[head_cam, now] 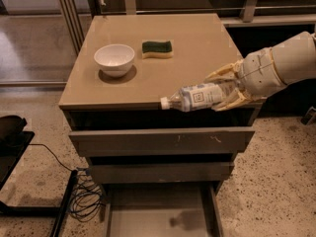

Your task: Pick blue plastic bottle from bottom drawer and place on counter

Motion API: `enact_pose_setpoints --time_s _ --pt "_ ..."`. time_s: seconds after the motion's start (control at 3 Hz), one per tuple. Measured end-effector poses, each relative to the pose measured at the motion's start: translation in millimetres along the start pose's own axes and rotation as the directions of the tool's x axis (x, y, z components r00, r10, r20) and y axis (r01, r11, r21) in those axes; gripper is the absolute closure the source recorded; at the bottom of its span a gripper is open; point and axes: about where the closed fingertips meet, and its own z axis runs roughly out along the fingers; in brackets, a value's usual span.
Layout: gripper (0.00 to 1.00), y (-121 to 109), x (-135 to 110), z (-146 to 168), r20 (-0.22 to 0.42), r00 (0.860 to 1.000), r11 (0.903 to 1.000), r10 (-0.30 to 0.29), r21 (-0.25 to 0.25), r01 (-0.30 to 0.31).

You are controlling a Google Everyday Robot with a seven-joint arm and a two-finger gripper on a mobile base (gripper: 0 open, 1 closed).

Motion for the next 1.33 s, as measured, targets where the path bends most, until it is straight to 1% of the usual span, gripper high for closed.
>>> enact_pose_setpoints --time_s 0.33,0.67,1.0,1.33 --pt "1.0 1 7 4 0.01 0.995 0.9946 0.096 0.038 -0.097" --pt "1.0 -31 11 18 0.044 0.978 0.9721 0.202 0.113 -0.206" --pt "1.0 -71 20 21 0.082 0.951 0.9379 0.3 0.157 -0.309" --pt "1.0 -99 36 13 0.124 0.916 0.8984 0.382 0.183 -0.399"
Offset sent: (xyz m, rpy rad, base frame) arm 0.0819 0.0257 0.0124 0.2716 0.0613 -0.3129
